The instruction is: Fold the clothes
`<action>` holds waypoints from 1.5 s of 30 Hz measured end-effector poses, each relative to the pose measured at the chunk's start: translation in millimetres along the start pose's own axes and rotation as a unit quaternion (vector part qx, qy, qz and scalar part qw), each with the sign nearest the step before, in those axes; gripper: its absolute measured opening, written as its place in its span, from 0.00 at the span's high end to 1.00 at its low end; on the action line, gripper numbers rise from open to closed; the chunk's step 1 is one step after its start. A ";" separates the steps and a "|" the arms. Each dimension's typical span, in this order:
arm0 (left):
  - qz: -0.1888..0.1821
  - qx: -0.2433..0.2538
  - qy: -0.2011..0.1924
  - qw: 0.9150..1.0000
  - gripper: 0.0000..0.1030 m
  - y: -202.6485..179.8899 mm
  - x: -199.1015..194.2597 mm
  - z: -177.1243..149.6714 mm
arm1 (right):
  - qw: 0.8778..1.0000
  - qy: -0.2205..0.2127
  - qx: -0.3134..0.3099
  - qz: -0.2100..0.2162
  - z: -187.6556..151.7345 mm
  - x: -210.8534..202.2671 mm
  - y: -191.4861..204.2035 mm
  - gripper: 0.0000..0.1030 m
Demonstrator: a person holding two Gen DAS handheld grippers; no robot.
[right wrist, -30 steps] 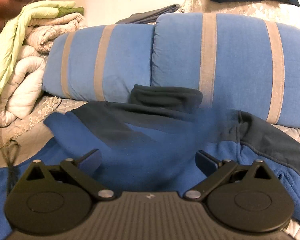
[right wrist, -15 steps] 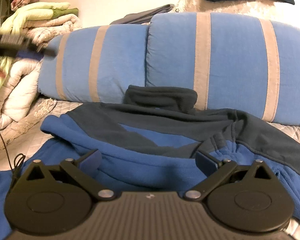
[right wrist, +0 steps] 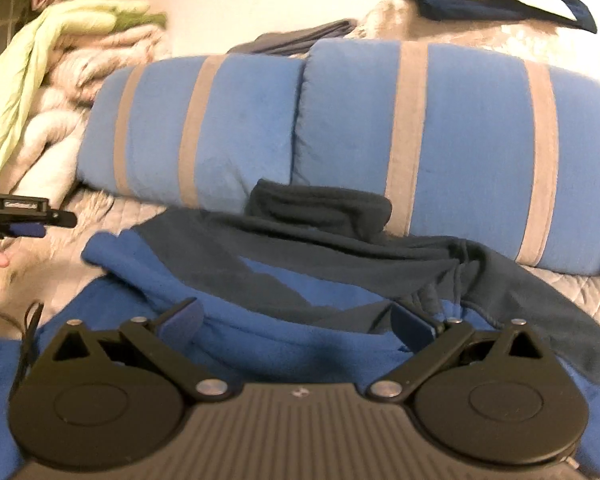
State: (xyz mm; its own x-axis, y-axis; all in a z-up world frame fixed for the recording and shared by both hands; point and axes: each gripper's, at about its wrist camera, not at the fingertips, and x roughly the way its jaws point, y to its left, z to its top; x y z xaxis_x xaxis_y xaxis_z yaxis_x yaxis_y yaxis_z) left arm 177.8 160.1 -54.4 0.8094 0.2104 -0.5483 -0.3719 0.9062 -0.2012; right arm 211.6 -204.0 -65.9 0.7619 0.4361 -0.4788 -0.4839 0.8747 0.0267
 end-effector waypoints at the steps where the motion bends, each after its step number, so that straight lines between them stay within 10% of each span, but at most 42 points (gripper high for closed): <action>1: 0.001 -0.002 0.003 1.000 0.20 2.7 0.4 -2.2 | 1.000 0.008 -0.016 0.002 2.1 -1.5 -1.1 0.00; 6: -0.001 0.012 -0.001 1.000 0.20 0.4 -2.3 -5.2 | 0.987 0.063 -0.146 0.014 8.7 -1.9 -12.5 0.00; 13: 0.005 -0.006 0.020 1.000 0.20 7.2 6.5 -7.9 | 0.940 0.141 -0.311 0.001 -4.4 23.9 -36.8 0.01; 27: 0.010 -0.015 0.035 0.999 0.20 11.5 12.6 -9.3 | 0.775 0.212 -0.594 0.025 -34.2 84.6 -29.8 0.34; 33: 0.003 -0.005 0.035 0.999 0.20 7.9 12.8 -9.9 | 0.765 0.231 -0.601 0.019 -30.9 94.0 -25.6 0.80; 41: 0.009 -0.007 0.034 0.999 0.20 8.1 11.7 -9.9 | 0.785 0.242 -0.570 0.037 14.5 75.1 -18.2 0.80; 45: 0.012 -0.008 0.031 0.999 0.20 8.8 10.2 -10.1 | 0.790 0.253 -0.556 0.049 9.7 70.3 -16.4 0.60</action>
